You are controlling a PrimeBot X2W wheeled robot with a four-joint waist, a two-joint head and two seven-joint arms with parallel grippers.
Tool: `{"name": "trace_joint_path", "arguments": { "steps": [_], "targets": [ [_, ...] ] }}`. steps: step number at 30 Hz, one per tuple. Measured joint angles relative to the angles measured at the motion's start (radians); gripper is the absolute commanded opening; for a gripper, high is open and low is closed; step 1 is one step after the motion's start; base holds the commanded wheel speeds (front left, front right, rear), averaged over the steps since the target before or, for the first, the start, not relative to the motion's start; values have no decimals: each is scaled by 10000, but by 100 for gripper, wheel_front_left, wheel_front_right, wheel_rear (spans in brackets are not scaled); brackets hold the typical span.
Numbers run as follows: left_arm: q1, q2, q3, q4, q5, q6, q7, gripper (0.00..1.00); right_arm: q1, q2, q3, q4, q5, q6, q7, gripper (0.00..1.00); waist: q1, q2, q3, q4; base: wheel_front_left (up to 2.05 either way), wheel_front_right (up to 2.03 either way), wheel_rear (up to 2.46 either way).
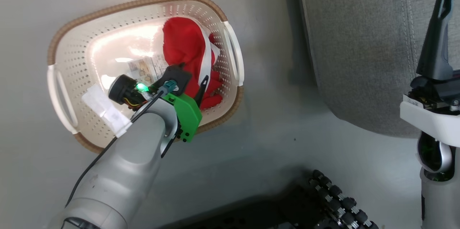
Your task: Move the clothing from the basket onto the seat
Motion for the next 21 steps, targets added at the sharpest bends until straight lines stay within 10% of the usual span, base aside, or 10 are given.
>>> {"name": "trace_joint_path", "arguments": {
  "steps": [21],
  "targets": [
    [-1220,-27,-1992,976,-1965,1189,1126,100,-50,111,706,-21,-92,0,0,100,-2,0,1158,-865,0,0,0]
  ]
}}
